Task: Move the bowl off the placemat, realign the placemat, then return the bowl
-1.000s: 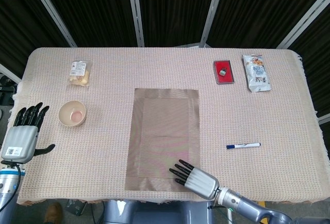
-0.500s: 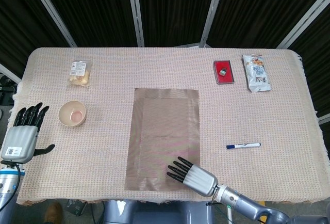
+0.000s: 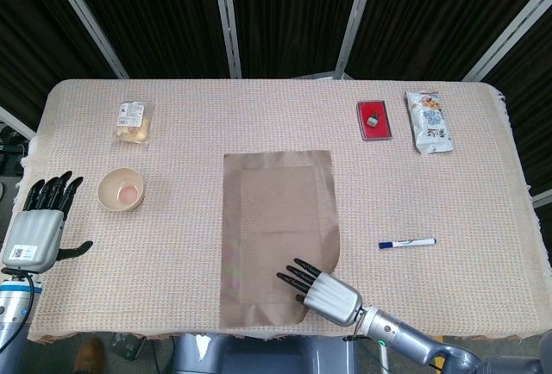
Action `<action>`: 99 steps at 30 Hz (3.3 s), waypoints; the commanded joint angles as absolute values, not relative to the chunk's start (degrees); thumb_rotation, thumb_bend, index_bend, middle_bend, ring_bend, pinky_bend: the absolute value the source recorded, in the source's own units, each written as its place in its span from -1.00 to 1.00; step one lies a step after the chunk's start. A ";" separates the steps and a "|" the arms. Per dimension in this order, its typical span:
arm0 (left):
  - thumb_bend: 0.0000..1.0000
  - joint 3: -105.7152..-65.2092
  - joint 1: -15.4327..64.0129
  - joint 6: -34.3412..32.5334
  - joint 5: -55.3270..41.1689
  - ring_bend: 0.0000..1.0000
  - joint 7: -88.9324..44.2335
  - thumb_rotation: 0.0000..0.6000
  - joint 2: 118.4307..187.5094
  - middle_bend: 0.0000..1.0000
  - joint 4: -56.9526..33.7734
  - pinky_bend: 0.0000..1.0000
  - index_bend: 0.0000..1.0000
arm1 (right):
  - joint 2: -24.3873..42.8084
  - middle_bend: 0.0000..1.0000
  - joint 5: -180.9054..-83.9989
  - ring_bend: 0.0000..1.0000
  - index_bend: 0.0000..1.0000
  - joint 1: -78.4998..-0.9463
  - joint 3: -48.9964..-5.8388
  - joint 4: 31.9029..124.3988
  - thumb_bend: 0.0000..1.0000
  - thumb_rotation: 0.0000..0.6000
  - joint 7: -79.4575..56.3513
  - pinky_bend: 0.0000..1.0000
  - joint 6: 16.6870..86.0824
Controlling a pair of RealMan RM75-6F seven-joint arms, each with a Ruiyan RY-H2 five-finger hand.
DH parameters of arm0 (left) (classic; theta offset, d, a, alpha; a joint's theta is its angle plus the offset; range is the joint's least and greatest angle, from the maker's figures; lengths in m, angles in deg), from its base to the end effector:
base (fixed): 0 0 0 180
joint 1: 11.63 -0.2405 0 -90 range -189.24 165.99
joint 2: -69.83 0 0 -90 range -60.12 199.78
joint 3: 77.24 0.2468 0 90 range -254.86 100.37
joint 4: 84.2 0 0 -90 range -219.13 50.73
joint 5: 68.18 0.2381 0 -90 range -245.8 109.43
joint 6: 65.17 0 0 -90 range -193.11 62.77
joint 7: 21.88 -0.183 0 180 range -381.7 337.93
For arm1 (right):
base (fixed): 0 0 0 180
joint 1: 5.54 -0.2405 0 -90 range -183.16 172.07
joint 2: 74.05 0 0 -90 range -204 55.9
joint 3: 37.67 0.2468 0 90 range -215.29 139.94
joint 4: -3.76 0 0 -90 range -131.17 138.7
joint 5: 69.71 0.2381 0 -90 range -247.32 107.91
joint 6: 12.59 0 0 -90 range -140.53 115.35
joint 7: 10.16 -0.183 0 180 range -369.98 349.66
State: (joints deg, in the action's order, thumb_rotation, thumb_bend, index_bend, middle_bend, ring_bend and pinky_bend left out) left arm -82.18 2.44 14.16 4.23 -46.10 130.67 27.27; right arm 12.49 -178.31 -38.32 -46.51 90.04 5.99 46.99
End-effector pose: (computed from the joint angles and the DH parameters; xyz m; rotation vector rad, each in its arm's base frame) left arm -0.2419 0.2609 0.1123 -1.4578 -0.8737 -0.7602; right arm -0.1486 -0.2105 -0.0981 2.4814 -0.4439 0.9795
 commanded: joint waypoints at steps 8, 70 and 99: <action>-1.00 -82.06 2.35 14.20 4.55 -1.00 -45.88 1.00 130.49 -1.00 27.43 -1.00 -1.00 | 12.45 -0.96 -178.38 -1.00 0.17 -38.43 -46.59 90.01 -0.06 1.00 6.09 -1.00 47.89; -1.00 -82.40 5.09 9.83 6.97 -1.00 -40.72 1.00 131.66 -1.00 22.06 -1.00 -1.00 | -5.00 -1.00 -159.81 -1.00 -1.00 -32.18 -30.08 85.18 -1.00 1.00 9.15 -1.00 66.35; -0.97 -89.71 36.36 -21.50 2.59 -1.00 -37.66 1.00 160.91 -1.00 -15.67 -1.00 -0.45 | -4.80 -1.00 -154.80 -1.00 -1.00 -14.04 -33.72 98.09 -1.00 1.00 -2.14 -1.00 79.56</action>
State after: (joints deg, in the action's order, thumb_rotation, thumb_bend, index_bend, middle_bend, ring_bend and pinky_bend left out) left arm -89.47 34.75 -20.92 2.93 -39.53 157.33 -11.85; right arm -4.75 -154.87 -14.09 -33.80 98.18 -2.07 79.64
